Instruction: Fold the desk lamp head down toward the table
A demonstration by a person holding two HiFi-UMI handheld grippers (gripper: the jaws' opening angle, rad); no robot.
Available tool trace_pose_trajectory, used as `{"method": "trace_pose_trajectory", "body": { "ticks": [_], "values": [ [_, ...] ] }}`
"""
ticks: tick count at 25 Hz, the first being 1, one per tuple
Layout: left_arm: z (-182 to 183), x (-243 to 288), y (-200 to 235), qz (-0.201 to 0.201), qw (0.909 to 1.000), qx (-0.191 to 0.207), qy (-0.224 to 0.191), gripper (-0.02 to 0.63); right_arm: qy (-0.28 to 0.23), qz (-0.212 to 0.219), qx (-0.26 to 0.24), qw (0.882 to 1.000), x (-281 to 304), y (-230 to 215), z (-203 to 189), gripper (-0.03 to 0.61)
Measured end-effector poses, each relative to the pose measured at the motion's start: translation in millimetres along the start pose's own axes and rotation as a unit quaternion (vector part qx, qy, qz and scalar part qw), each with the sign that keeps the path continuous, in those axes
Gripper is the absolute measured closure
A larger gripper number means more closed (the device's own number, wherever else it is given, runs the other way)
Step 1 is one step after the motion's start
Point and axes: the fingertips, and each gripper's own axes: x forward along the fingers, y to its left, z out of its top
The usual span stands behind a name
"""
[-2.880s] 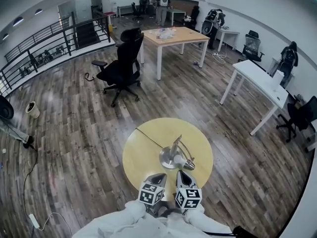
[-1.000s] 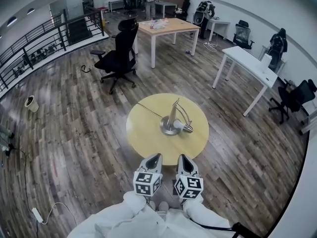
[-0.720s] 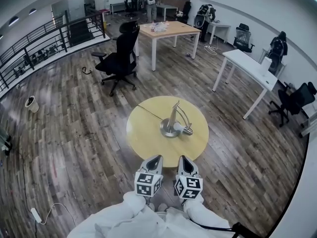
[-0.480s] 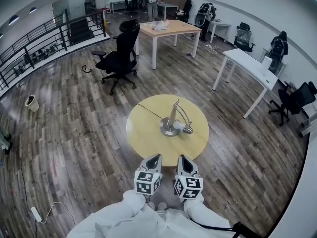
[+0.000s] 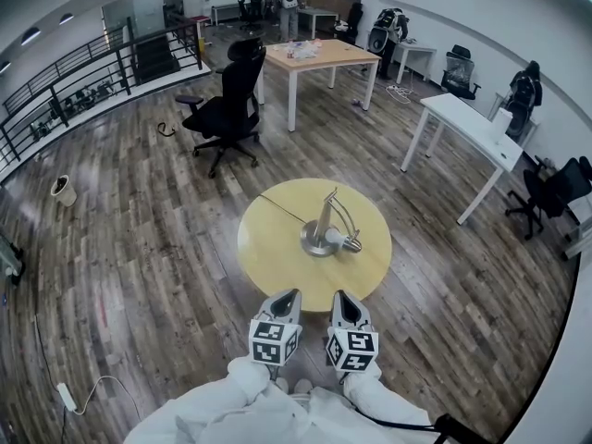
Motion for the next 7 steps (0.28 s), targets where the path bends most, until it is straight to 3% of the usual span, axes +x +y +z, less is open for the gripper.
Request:
{"method": "trace_pose_trajectory", "body": {
  "ticks": [7],
  "values": [
    [-5.2,-3.4,11.9,0.015,0.9998,-0.011,0.003,0.614,0.000,-0.005,-0.002,1.000,-0.7,-3.6,-2.3,0.565]
  ]
}}
